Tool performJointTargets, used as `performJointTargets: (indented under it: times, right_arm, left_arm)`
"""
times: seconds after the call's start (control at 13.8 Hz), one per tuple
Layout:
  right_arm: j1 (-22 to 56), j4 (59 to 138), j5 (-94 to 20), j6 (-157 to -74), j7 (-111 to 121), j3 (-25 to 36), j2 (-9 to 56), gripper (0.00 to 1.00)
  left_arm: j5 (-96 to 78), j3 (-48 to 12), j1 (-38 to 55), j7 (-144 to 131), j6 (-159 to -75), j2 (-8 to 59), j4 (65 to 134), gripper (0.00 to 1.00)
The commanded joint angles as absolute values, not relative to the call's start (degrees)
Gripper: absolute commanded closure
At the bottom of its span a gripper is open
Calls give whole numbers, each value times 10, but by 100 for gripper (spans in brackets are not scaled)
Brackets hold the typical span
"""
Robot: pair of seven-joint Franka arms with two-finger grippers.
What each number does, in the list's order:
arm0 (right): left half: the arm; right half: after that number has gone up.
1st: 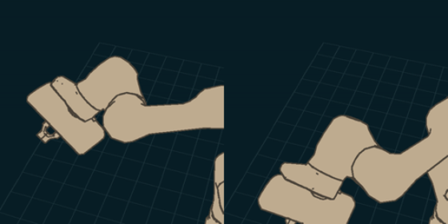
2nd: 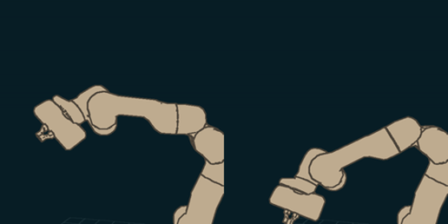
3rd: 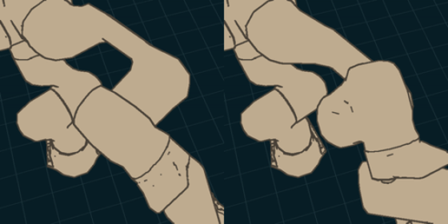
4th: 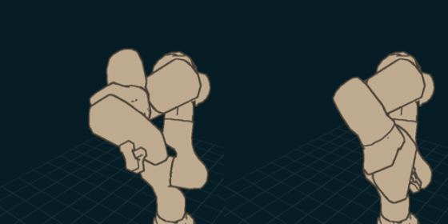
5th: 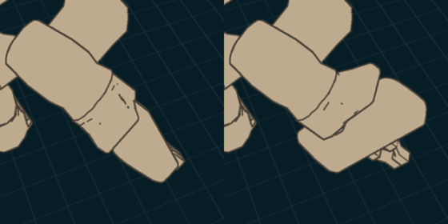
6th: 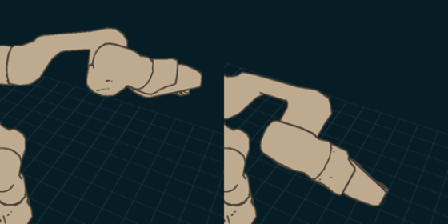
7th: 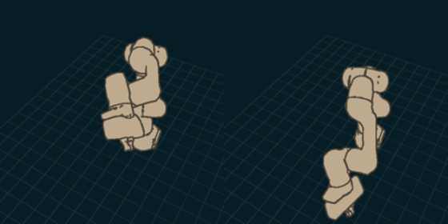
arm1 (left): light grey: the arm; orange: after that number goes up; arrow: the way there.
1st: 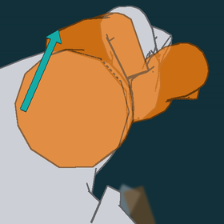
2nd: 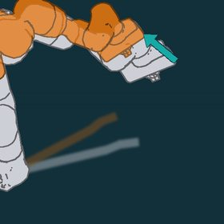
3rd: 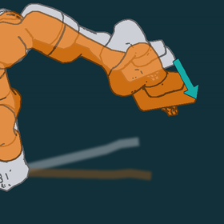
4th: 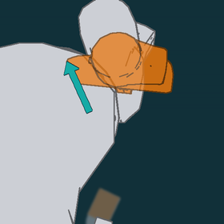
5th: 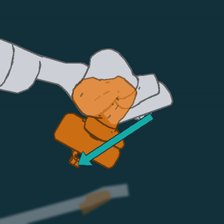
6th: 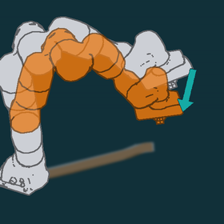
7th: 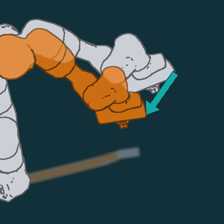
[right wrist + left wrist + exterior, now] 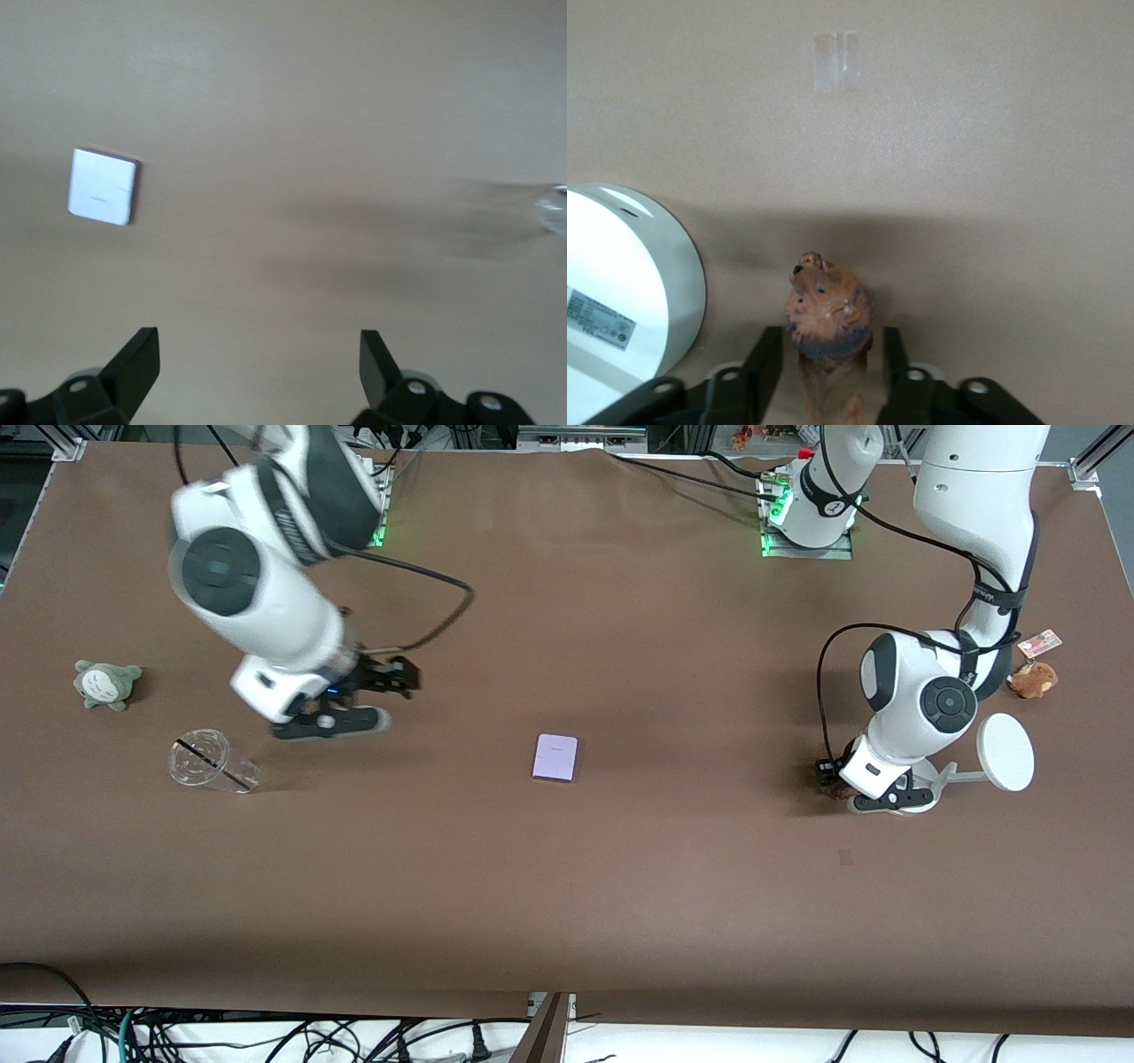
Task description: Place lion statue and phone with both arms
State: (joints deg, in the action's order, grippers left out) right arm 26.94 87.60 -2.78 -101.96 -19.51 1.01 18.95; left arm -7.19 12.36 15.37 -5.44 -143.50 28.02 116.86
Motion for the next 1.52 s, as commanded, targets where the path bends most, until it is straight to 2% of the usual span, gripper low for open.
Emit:
performJointTargets:
  times: [0.0,0.22,0.51,0.65,0.94,1.08,1.37,1.44]
  right_arm:
    - [302,838,-33,-1046,-242,16,249,0]
    - [337,836,-33,-1099,-294,16,300,0]
    - [367,778,-33,-1114,-339,16,380,0]
    - [381,746,-33,-1135,-363,16,421,0]
    - [388,743,-33,-1204,-371,16,460,0]
    - [388,743,-33,-1233,-372,16,479,0]
    - [404,742,-33,-1277,-371,16,504,0]
    - [409,742,-33,-1285,-372,16,507,0]
  left_arm:
    - [-83,126,159,-60,-1363,248,1157,0]
    - [-83,113,164,-112,-1264,232,1109,0]
    - [-81,108,163,-149,-1118,222,991,0]
    - [-81,109,156,-148,-1086,189,964,0]
    - [-80,109,100,-145,-1021,128,905,0]
    - [-79,109,77,-144,-968,106,887,0]
    - [-32,104,49,-71,-921,70,887,0]
    - [-32,75,26,-70,-910,62,887,0]
